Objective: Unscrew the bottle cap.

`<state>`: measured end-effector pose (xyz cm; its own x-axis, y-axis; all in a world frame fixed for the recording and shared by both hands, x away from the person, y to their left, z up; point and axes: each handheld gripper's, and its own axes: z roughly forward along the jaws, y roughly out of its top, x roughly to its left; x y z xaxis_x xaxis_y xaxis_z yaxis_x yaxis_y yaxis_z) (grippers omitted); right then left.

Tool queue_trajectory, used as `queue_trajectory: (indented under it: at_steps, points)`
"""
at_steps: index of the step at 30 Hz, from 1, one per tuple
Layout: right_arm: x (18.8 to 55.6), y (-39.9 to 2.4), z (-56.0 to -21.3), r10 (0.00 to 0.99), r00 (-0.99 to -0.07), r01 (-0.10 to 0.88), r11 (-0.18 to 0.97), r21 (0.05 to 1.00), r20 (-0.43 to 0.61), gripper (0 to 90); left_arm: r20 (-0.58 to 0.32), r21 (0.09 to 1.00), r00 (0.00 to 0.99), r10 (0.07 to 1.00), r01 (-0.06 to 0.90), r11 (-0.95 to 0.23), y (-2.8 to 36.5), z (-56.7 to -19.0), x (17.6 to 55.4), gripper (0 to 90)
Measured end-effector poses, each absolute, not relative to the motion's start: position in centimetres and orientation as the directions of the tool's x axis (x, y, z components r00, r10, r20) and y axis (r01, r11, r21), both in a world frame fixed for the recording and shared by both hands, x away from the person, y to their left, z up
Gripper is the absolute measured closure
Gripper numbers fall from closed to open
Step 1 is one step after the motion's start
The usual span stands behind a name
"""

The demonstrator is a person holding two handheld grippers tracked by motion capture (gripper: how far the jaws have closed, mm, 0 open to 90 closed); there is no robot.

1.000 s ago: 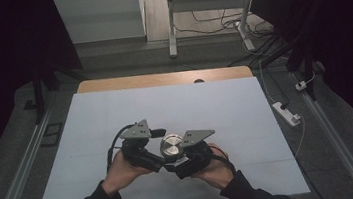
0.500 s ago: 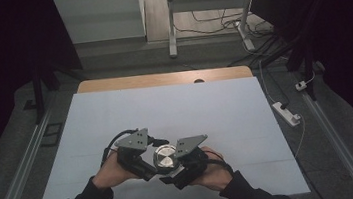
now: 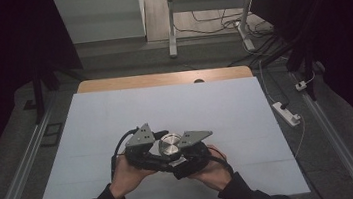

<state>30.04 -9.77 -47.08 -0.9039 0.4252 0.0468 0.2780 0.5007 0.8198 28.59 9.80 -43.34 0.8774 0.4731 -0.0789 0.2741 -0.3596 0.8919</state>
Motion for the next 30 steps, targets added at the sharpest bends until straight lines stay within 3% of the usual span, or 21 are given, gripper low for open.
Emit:
queue_trajectory:
  at_steps: [30]
  points:
    - [31.6, -11.6, -47.1, 0.46, -0.888, 0.276, 0.499, 0.822, 0.019, 14.5, -0.083, 0.899, 0.89, 0.448, 0.26, -0.351, 12.3, -42.0, 27.4, 20.3]
